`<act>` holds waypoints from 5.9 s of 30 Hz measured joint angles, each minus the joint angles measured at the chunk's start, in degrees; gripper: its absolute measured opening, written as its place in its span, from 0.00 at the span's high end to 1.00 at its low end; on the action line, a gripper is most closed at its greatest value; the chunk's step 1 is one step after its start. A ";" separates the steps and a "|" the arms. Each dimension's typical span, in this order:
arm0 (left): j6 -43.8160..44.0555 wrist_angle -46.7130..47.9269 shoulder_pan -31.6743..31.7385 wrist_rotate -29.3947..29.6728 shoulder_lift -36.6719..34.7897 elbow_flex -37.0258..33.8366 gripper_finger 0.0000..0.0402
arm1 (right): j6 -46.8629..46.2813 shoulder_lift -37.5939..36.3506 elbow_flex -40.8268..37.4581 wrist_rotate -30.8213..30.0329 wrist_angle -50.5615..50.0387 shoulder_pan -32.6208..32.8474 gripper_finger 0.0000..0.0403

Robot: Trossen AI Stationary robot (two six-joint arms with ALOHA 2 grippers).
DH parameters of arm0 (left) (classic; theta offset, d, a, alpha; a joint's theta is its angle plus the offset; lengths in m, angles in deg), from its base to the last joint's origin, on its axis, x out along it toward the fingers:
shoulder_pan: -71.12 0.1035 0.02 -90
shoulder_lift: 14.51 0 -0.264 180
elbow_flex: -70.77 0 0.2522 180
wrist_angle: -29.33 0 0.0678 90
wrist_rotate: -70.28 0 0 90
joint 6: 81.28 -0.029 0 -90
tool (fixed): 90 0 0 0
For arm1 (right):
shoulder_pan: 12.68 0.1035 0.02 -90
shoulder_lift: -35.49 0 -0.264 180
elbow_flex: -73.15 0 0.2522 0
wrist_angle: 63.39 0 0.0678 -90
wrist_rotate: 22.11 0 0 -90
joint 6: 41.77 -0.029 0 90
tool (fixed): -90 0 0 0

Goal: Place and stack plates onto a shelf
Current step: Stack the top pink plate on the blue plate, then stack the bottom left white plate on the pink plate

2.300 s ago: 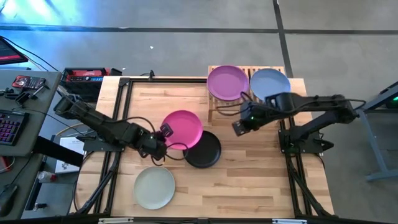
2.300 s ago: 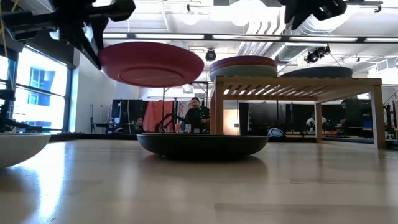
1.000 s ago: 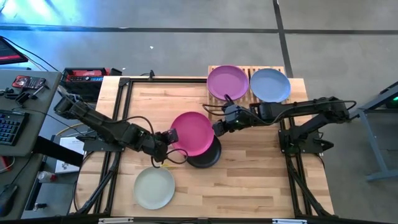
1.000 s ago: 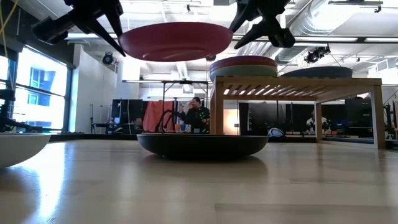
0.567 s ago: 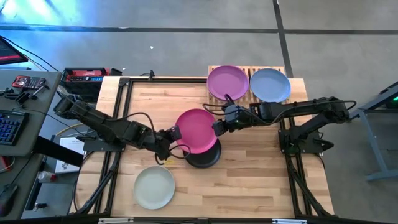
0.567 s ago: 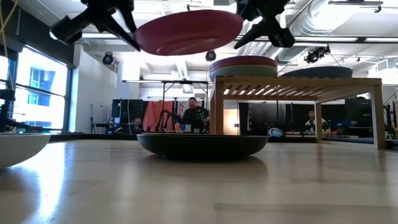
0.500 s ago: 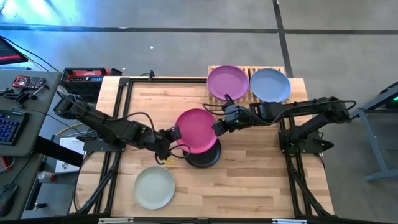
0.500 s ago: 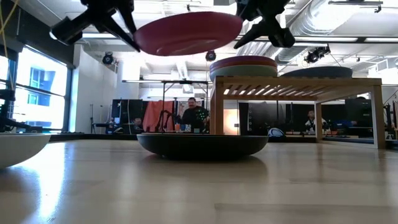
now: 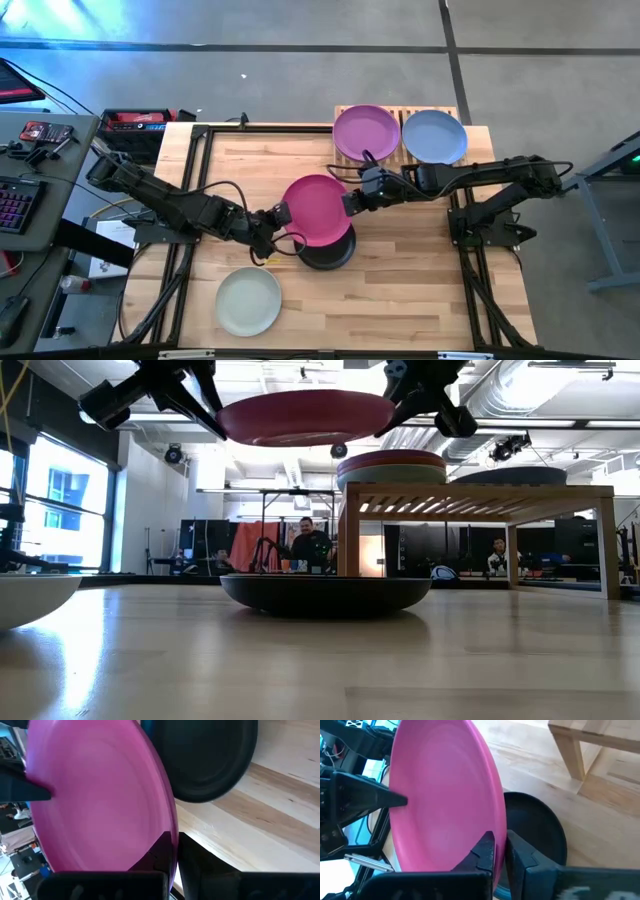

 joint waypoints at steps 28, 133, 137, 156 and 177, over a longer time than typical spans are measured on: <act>26.27 1.44 0.04 5.77 -0.02 0.00 0.76 | -0.91 -1.76 0.00 1.26 -9.14 -2.20 1.00; 54.86 7.74 30.84 0.21 -0.04 0.00 0.76 | 9.16 -26.83 0.02 0.00 -45.13 -64.22 1.00; 54.86 7.74 30.84 0.21 -0.04 0.00 0.76 | 10.58 -26.84 0.02 0.00 -45.13 -64.22 0.96; 54.86 6.06 30.84 0.19 -0.02 0.00 0.76 | 13.49 -32.88 0.02 2.81 -42.96 -64.22 0.72; 76.99 2.95 30.84 -19.13 0.00 -0.74 0.76 | 18.15 -33.11 0.02 18.95 -32.65 -48.90 0.72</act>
